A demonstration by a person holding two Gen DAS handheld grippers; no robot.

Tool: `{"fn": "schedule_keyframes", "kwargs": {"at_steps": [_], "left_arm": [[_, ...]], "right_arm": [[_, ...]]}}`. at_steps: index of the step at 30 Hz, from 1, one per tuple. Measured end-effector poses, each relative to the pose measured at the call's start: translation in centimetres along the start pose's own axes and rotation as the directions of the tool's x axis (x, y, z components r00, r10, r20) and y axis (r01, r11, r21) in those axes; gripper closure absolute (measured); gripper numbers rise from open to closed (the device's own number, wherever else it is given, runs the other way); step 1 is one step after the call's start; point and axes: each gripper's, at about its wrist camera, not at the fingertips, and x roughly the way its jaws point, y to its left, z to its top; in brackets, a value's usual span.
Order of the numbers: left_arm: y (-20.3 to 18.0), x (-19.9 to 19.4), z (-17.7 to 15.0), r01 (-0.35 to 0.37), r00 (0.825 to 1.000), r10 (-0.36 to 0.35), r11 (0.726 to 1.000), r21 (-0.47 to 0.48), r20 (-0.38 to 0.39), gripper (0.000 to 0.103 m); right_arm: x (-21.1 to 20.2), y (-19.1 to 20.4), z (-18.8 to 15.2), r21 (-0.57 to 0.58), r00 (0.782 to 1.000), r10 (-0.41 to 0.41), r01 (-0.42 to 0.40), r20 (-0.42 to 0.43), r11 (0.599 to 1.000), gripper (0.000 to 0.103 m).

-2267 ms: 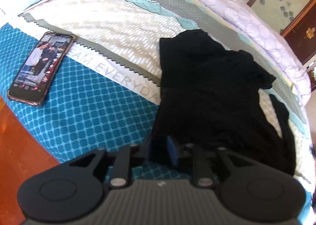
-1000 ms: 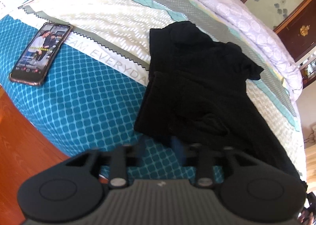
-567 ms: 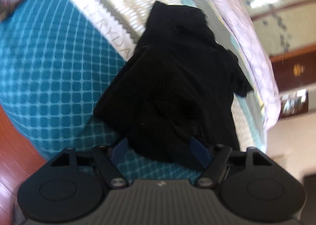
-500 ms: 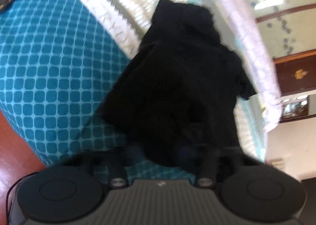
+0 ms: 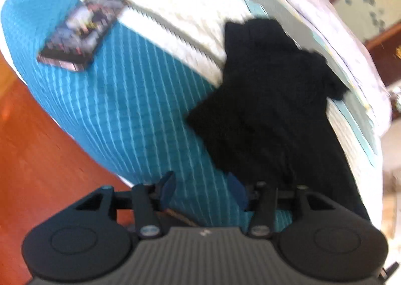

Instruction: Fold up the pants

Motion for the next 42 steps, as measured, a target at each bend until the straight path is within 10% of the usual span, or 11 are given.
{"fn": "schedule_keyframes", "kwargs": {"at_steps": [9,17,20,26,28,30,34,38,40,42], "left_arm": [[-3.4,-1.7,6.3,0.052,0.972,-0.064,0.997,0.062,0.224,0.049],[-15.6,8.9,10.0,0.001,0.948,-0.072,0.974,0.225,0.309,0.046],[-19.3,13.4,8.1,-0.042,0.935,-0.074,0.947,0.318,0.346,0.041],[-20.6,20.4,5.1,-0.035,0.927,-0.106,0.931,0.364,0.359,0.042],[-20.5,20.6,4.5,-0.037,0.909,-0.129,0.922,0.385,0.395,0.041],[-19.6,20.4,4.8,0.031,0.905,-0.193,0.919,0.394,0.379,0.037],[-18.0,20.2,5.7,0.133,0.902,-0.25,0.937,0.324,0.353,0.039],[-17.2,19.6,5.5,0.14,0.89,-0.245,0.95,0.281,0.386,0.039],[-16.9,19.7,5.7,0.144,0.887,-0.237,0.957,0.251,0.396,0.039],[-16.8,19.8,5.8,0.152,0.888,-0.239,0.959,0.24,0.393,0.039]], "right_arm": [[0.6,5.6,5.7,-0.147,0.992,0.126,-0.122,0.022,0.982,0.057],[13.0,16.3,14.8,-0.267,0.979,0.202,-0.195,-0.002,0.944,0.056],[18.9,19.4,18.1,-0.313,0.979,0.205,-0.198,-0.009,0.929,0.038],[31.5,19.2,22.0,-0.109,0.978,0.204,-0.207,-0.039,0.972,0.025],[35.1,18.5,22.2,-0.022,0.984,0.168,-0.169,-0.065,0.985,0.031],[37.7,18.1,21.5,0.06,0.973,0.18,-0.173,-0.146,0.983,0.082],[32.5,19.4,20.4,-0.013,0.969,0.244,-0.245,-0.036,0.97,0.086],[20.6,21.8,19.5,-0.261,0.889,0.449,-0.414,0.09,0.872,0.086],[16.1,22.6,16.8,-0.379,0.882,0.471,-0.427,0.026,0.821,0.076],[13.4,22.4,13.3,-0.471,0.888,0.45,-0.438,-0.095,0.765,0.032]]}}
